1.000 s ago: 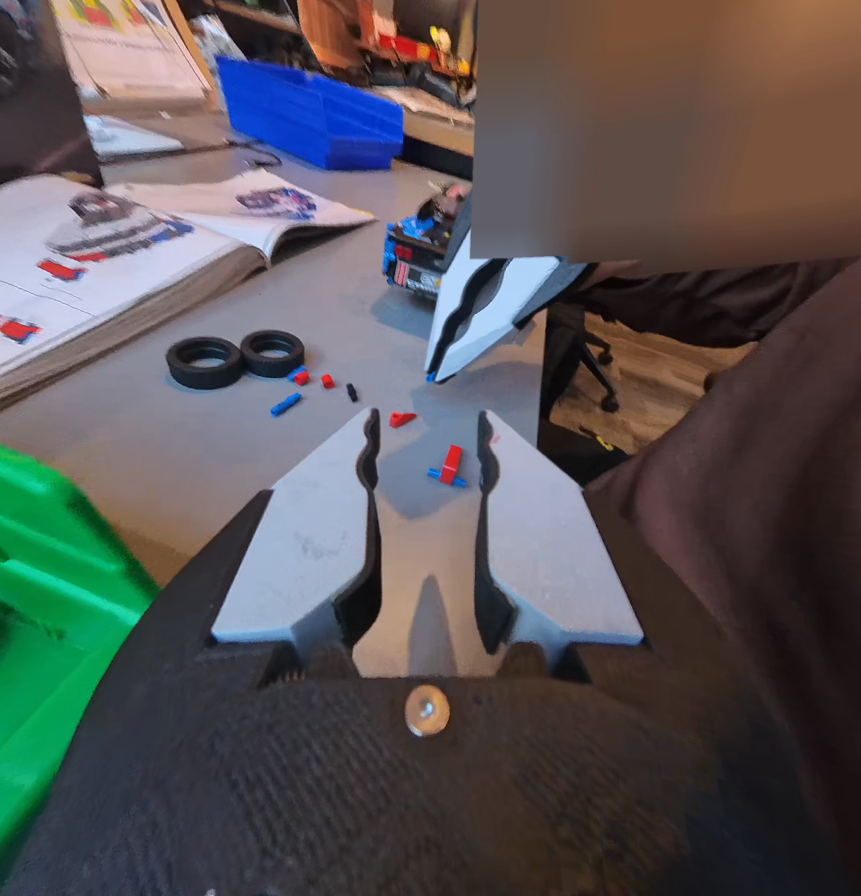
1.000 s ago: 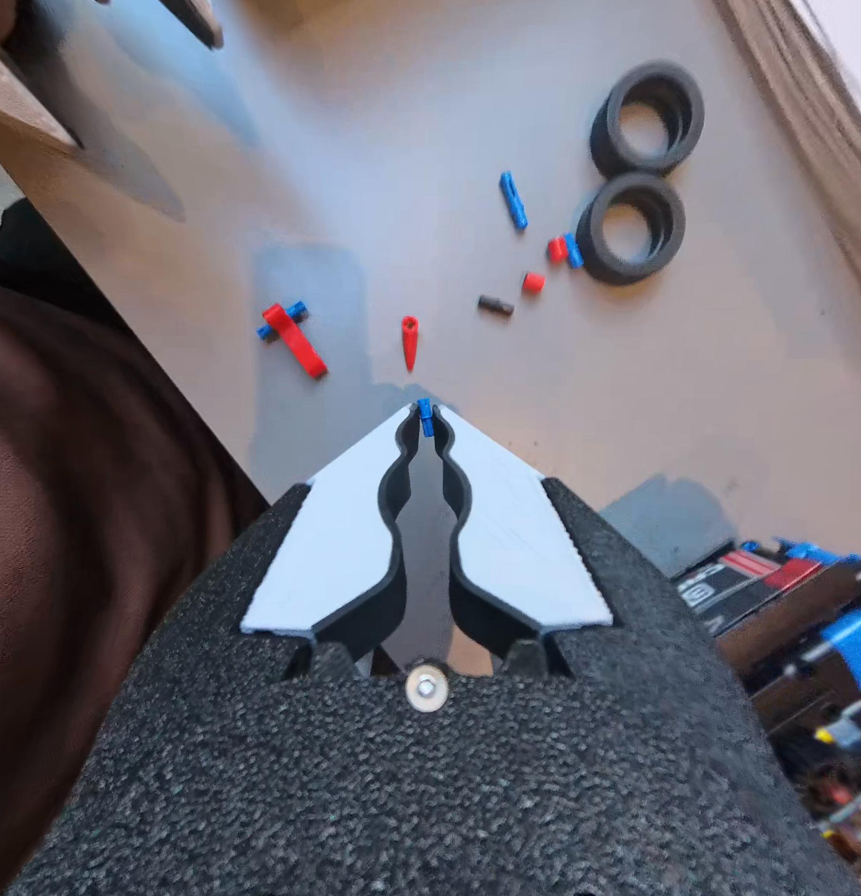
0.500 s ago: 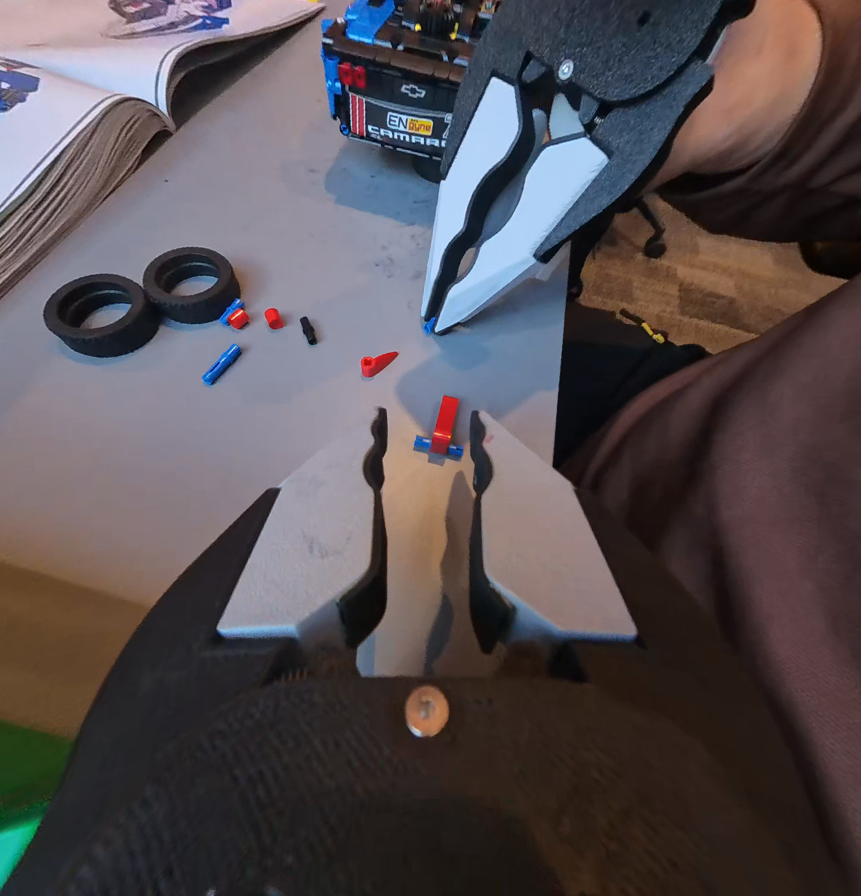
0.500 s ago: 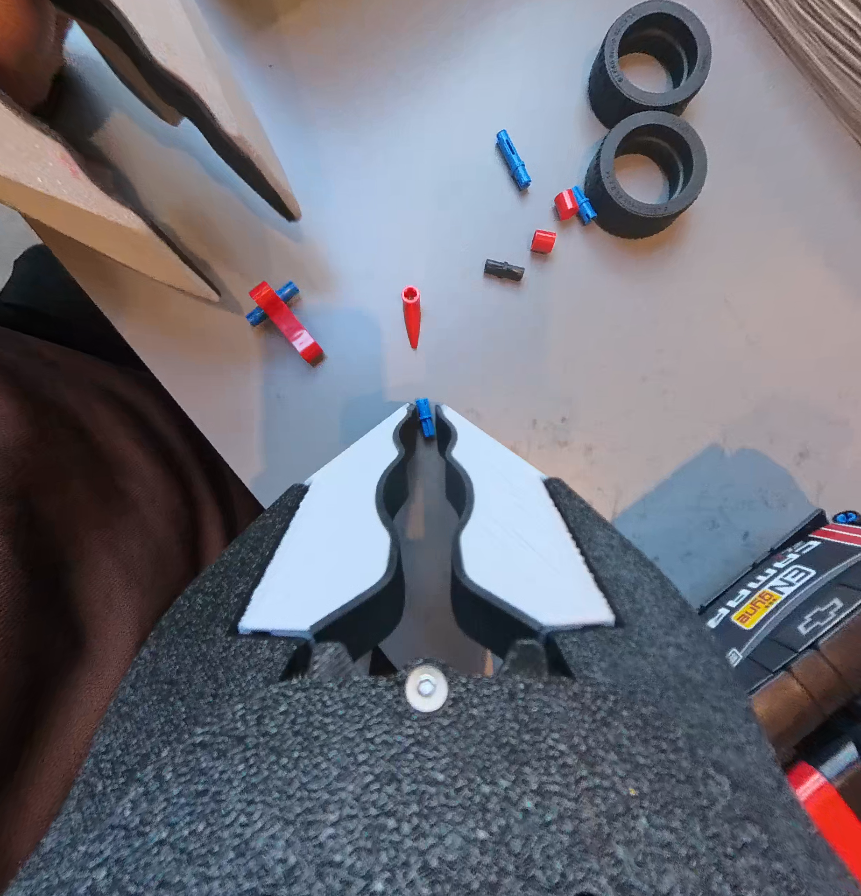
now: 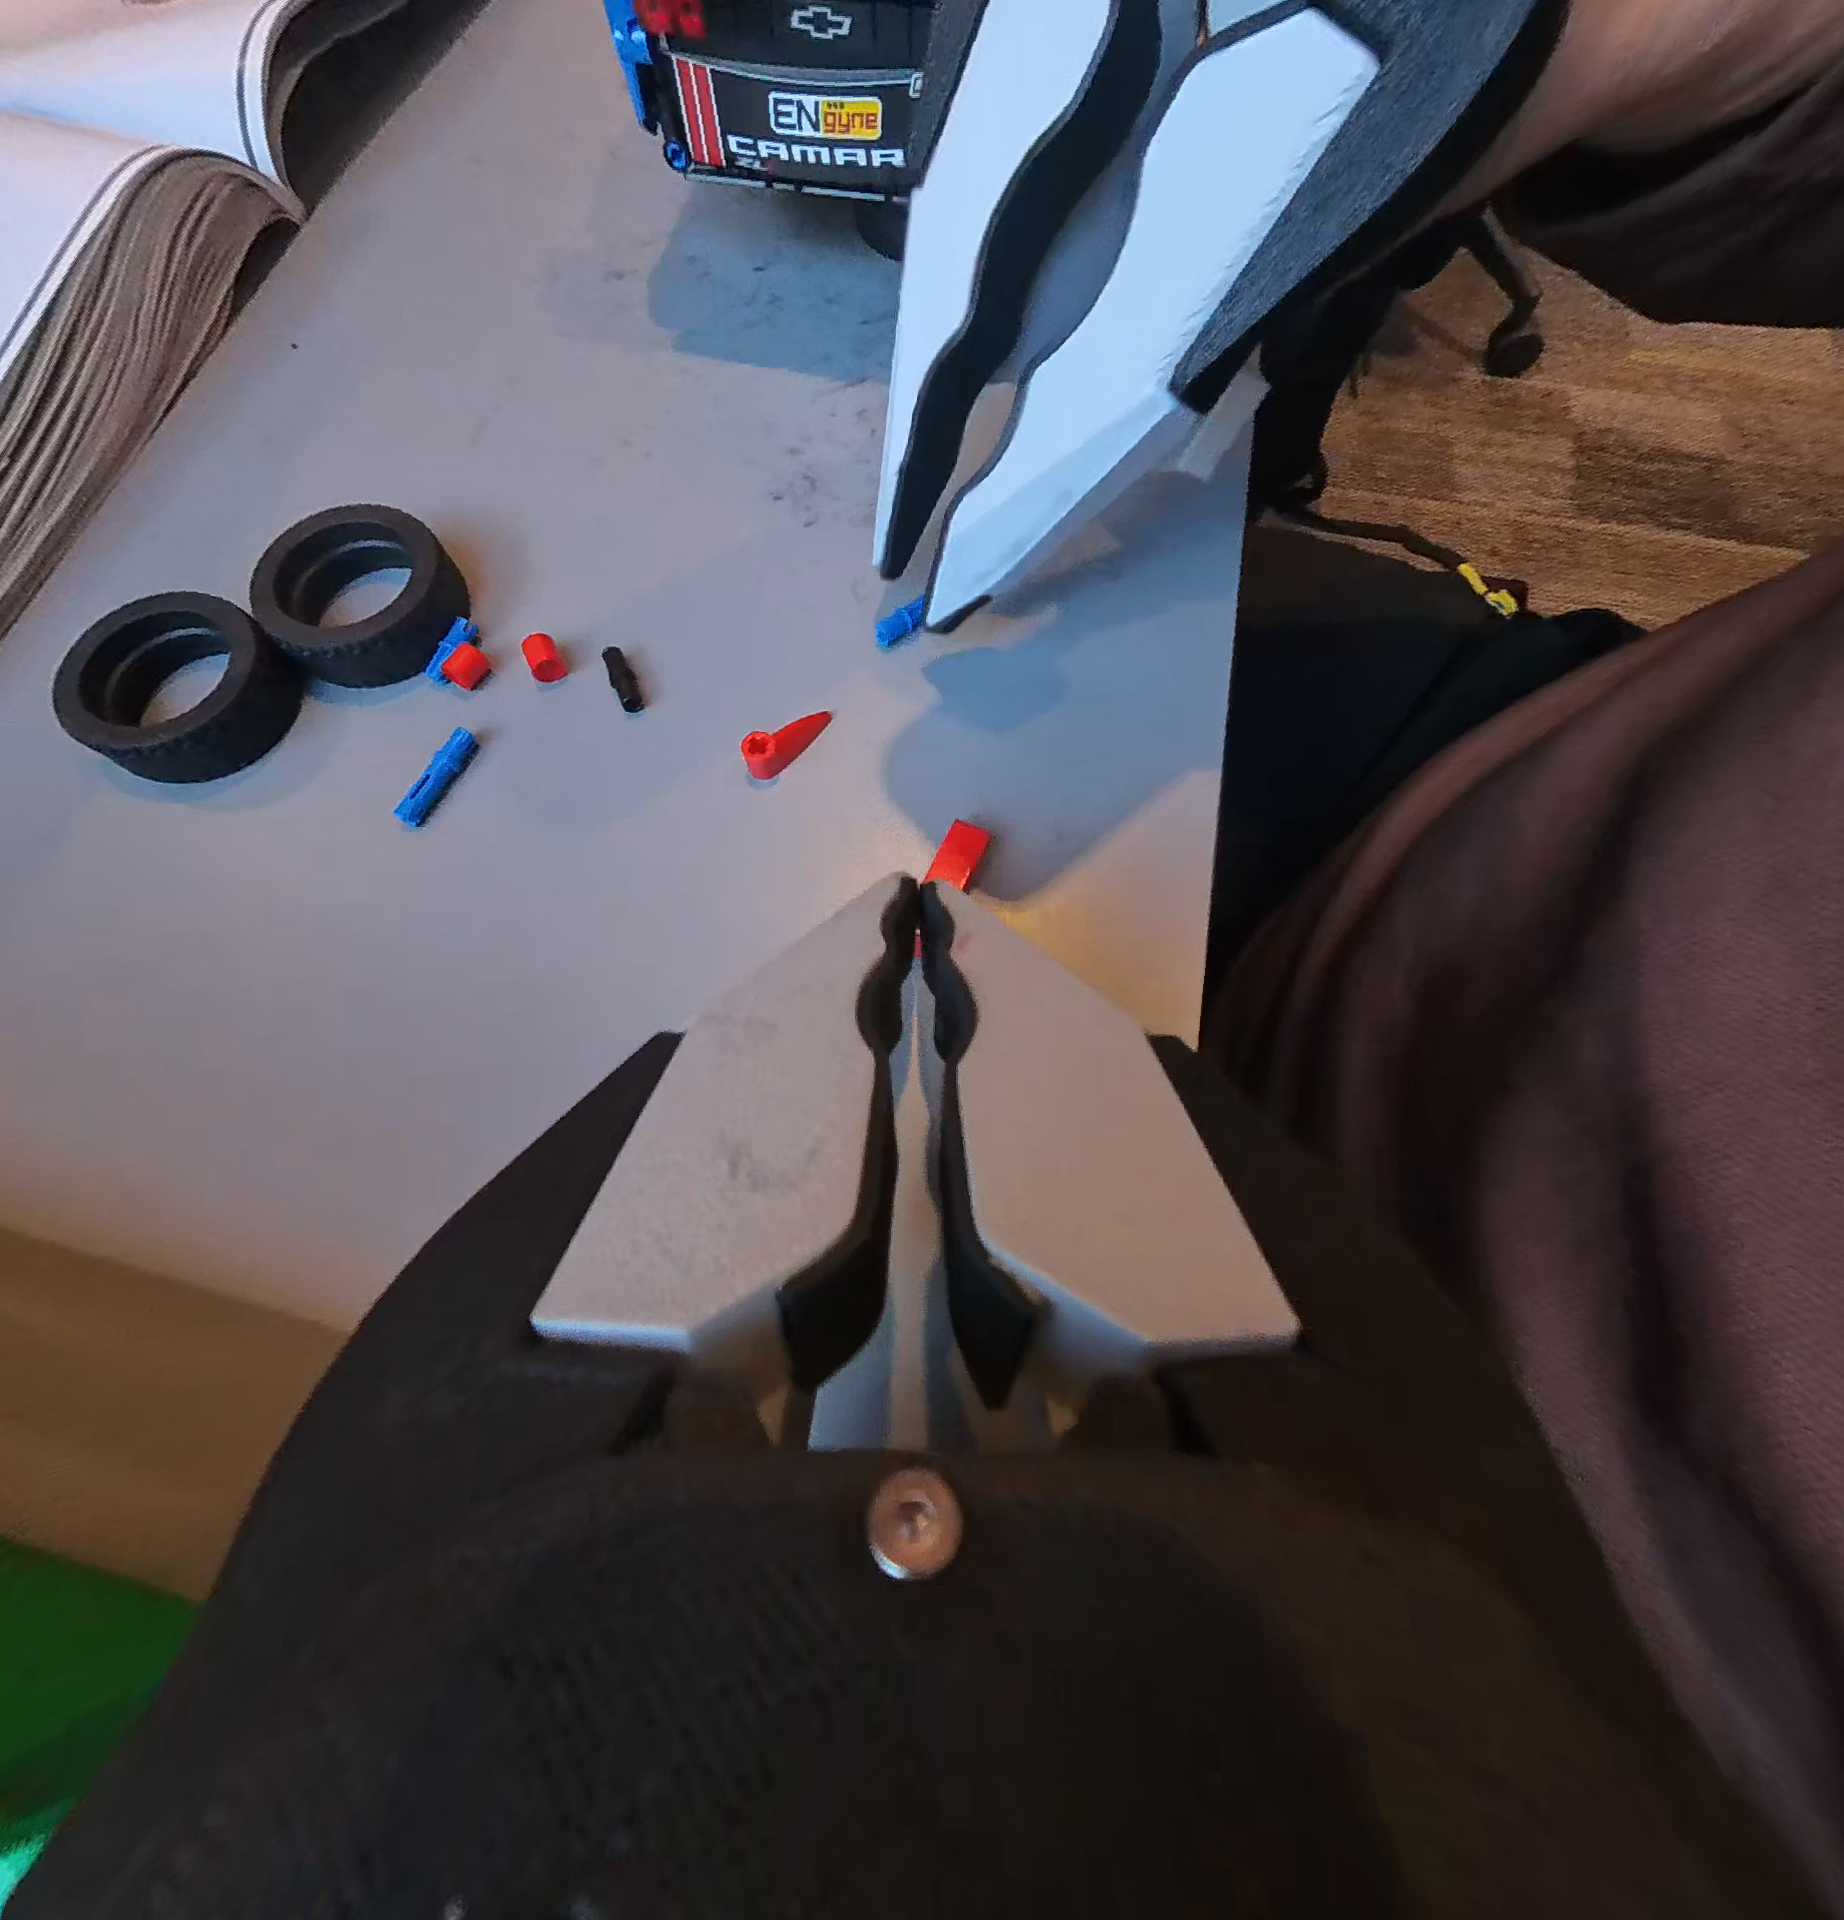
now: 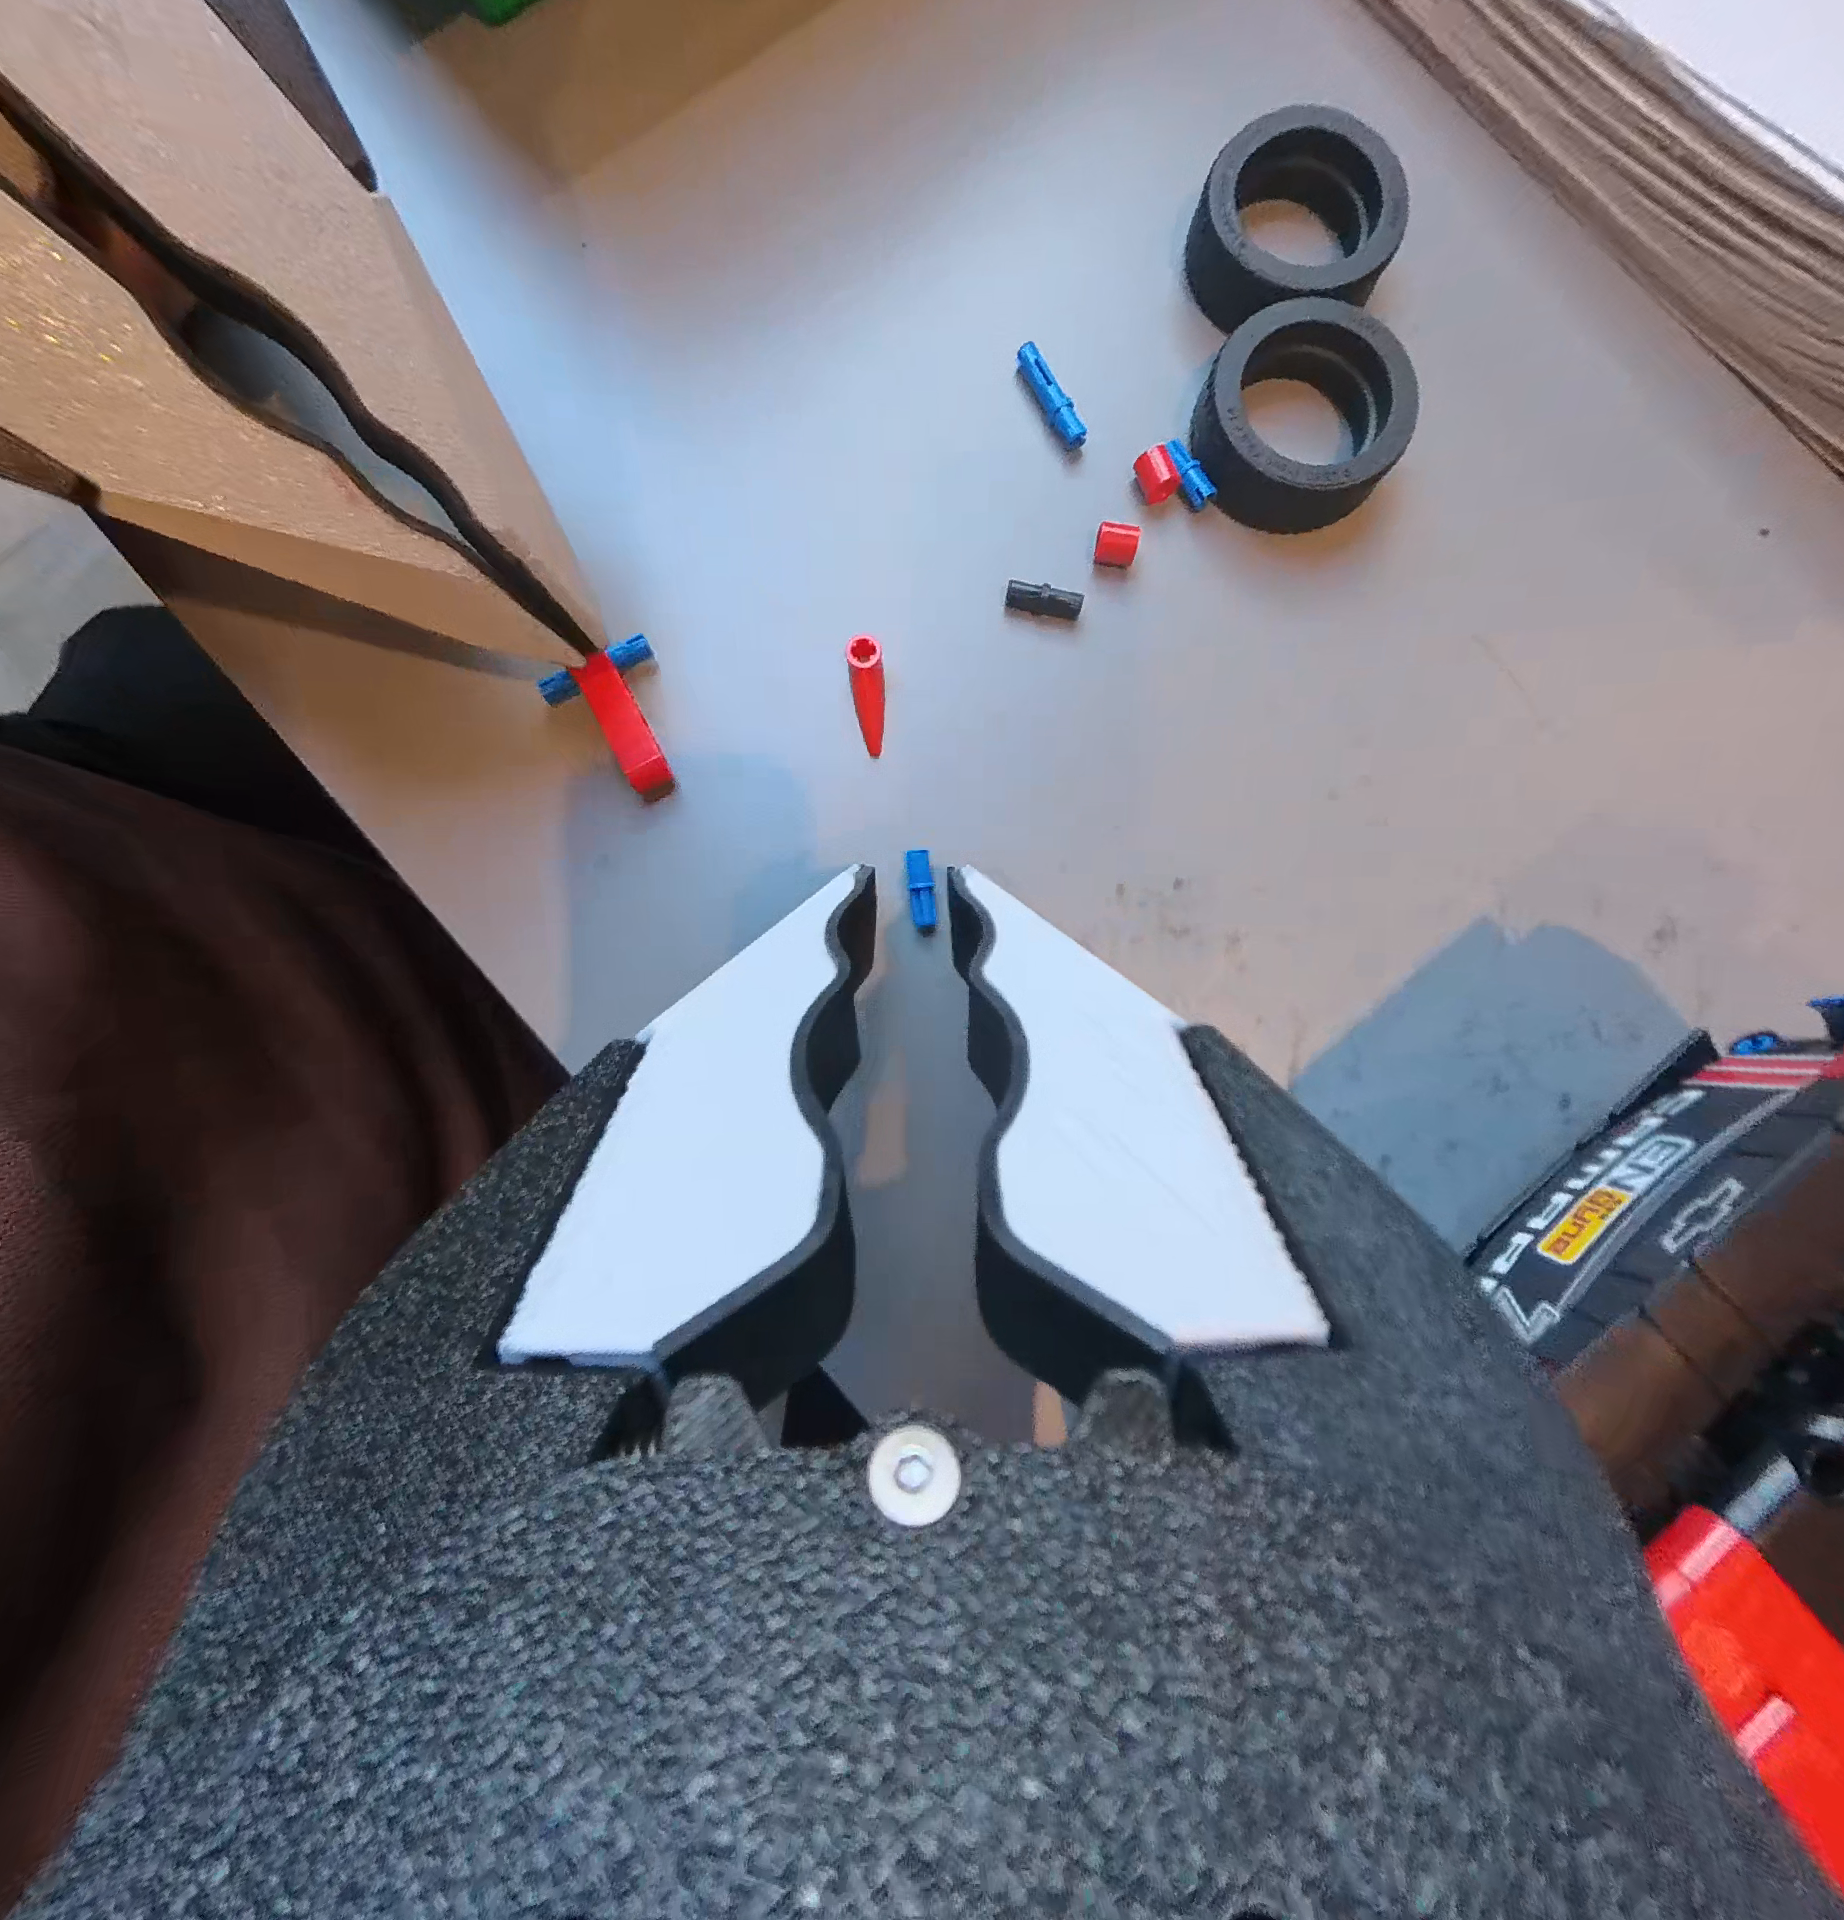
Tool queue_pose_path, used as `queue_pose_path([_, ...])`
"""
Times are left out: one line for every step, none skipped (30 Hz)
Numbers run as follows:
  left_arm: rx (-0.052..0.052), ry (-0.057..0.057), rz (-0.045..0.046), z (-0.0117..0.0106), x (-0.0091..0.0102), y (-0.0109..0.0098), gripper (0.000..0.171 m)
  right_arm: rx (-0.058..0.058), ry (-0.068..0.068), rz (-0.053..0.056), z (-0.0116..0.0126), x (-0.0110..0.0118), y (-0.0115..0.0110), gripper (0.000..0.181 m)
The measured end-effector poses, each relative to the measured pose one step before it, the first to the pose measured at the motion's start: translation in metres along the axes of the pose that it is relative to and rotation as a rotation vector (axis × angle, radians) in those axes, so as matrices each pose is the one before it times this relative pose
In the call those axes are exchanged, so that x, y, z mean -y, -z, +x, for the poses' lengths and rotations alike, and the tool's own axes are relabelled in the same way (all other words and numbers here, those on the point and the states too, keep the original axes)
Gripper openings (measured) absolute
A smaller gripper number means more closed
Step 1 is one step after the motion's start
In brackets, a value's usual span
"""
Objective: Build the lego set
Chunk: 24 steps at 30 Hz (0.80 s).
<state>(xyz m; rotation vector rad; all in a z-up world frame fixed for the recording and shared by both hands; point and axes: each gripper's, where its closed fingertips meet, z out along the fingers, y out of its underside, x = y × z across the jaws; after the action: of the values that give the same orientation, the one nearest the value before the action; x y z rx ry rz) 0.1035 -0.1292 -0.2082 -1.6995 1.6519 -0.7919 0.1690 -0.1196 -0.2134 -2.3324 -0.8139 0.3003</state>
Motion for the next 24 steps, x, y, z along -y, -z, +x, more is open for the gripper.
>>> queue_pose_path([0.0036, -0.0025, -0.00047, -0.00008, -0.00007, 0.00005, 0.000, -0.0043, -0.0023, 0.0121, 0.00009, 0.00147, 0.00208, 0.012])
queue_pose_path([0.0047, -0.0014, -0.00020, -0.00036, -0.00003, 0.00003, 0.000, -0.0037, -0.0032, 0.0113, 0.00016, 0.00115, 0.00169, 0.012])
queue_pose_path([0.0057, -0.0003, 0.00078, -0.00063, 0.00012, 0.00010, 0.000, -0.0042, -0.0032, 0.0077, 0.00041, 0.00063, 0.00132, 0.012])
queue_pose_path([0.0027, 0.0006, 0.00031, -0.00034, -0.00002, 0.00006, 0.000, -0.0048, -0.0025, 0.0043, 0.00045, 0.00005, 0.00113, 0.013])
queue_pose_path([0.0028, 0.0023, 0.00106, -0.00054, 0.00004, 0.00021, 0.000, -0.0028, -0.0012, 0.0052, -0.00021, 0.00035, 0.00146, 0.013])
queue_pose_path([0.0035, 0.0041, 0.00455, -0.00075, 0.00046, 0.00053, 0.000, -0.0016, -0.0001, 0.0073, -0.00049, 0.00072, 0.00153, 0.013])
queue_pose_path([0.0037, 0.0060, 0.00926, -0.00090, 0.00096, 0.00107, 0.000, -0.0018, 0.0012, 0.0073, -0.00071, 0.00071, 0.00168, 0.013])
queue_pose_path([0.0048, 0.0107, 0.01119, -0.00157, 0.00106, 0.00149, 0.007, -0.0008, 0.0024, 0.0043, -0.00066, 0.00012, 0.00125, 0.013])
queue_pose_path([-0.0017, 0.0138, 0.01078, -0.00099, 0.00067, 0.00168, 0.012, -0.0001, 0.0022, 0.0028, -0.00072, -0.00023, 0.00108, 0.013])
queue_pose_path([-0.0078, 0.0156, 0.01036, -0.00032, 0.00063, 0.00179, 0.015, 0.0036, 0.0015, 0.0046, -0.00123, -0.00013, 0.00069, 0.013])
queue_pose_path([-0.0139, 0.0140, 0.00961, 0.00053, 0.00051, 0.00183, 0.018, 0.0103, 0.0006, 0.0058, -0.00241, 0.00024, 0.00044, 0.013])
queue_pose_path([-0.0166, 0.0096, 0.00785, 0.00106, 0.00048, 0.00155, 0.021, 0.0134, 0.0002, 0.0064, -0.00315, 0.00060, 0.00000, 0.013])
queue_pose_path([-0.0086, 0.0079, 0.00351, 0.00017, -0.00006, 0.00107, 0.022, 0.0151, 0.0012, 0.0060, -0.00381, 0.00084, -0.00043, 0.013])
queue_pose_path([-0.0044, 0.0070, -0.00054, -0.00034, -0.00042, 0.00054, 0.022, 0.0174, 0.0029, 0.0049, -0.00458, 0.00105, -0.00103, 0.013])
queue_pose_path([-0.0073, 0.0045, -0.00552, 0.00023, -0.00079, -0.00031, 0.022, 0.0148, 0.0063, 0.0042, -0.00447, 0.00095, -0.00147, 0.013])
queue_pose_path([-0.0065, 0.0029, -0.01137, 0.00024, -0.00136, -0.00116, 0.023, 0.0126, 0.0110, 0.0026, -0.00421, 0.00101, -0.00199, 0.013])
queue_pose_path([-0.0050, -0.0010, -0.01778, 0.00048, -0.00191, -0.00177, 0.023, 0.0142, 0.0135, 0.0008, -0.00424, 0.00082, -0.00266, 0.013])
queue_pose_path([-0.0034, -0.0089, -0.02121, 0.00087, -0.00231, -0.00240, 0.023, 0.0138, 0.0130, -0.0011, -0.00390, 0.00076, -0.00343, 0.014])
queue_pose_path([-0.0013, -0.0167, -0.02419, 0.00119, -0.00259, -0.00271, 0.021, 0.0129, 0.0112, -0.0031, -0.00333, 0.00043, -0.00392, 0.016])
queue_pose_path([0.0018, -0.0206, -0.02487, 0.00127, -0.00253, -0.00273, 0.021, 0.0129, 0.0099, -0.0039, -0.00284, 0.00011, -0.00404, 0.016])
queue_pose_path([0.0009, -0.0236, -0.02475, 0.00174, -0.00265, -0.00270, 0.019, 0.0103, 0.0073, -0.0064, -0.00202, -0.00065, -0.00411, 0.017])
queue_pose_path([0.0007, -0.0262, -0.02226, 0.00207, -0.00237, -0.00229, 0.013, 0.0067, 0.0058, -0.0075, -0.00110, -0.00070, -0.00366, 0.017])
queue_pose_path([0.0082, -0.0275, -0.00983, 0.00147, -0.00066, -0.00146, 0.013, 0.0049, 0.0070, -0.0039, -0.00086, -0.00012, -0.00298, 0.018])
queue_pose_path([0.0178, -0.0250, 0.00071, 0.00004, 0.00053, -0.00021, 0.012, 0.0033, 0.0062, 0.0002, -0.00053, 0.00071, -0.00210, 0.018])
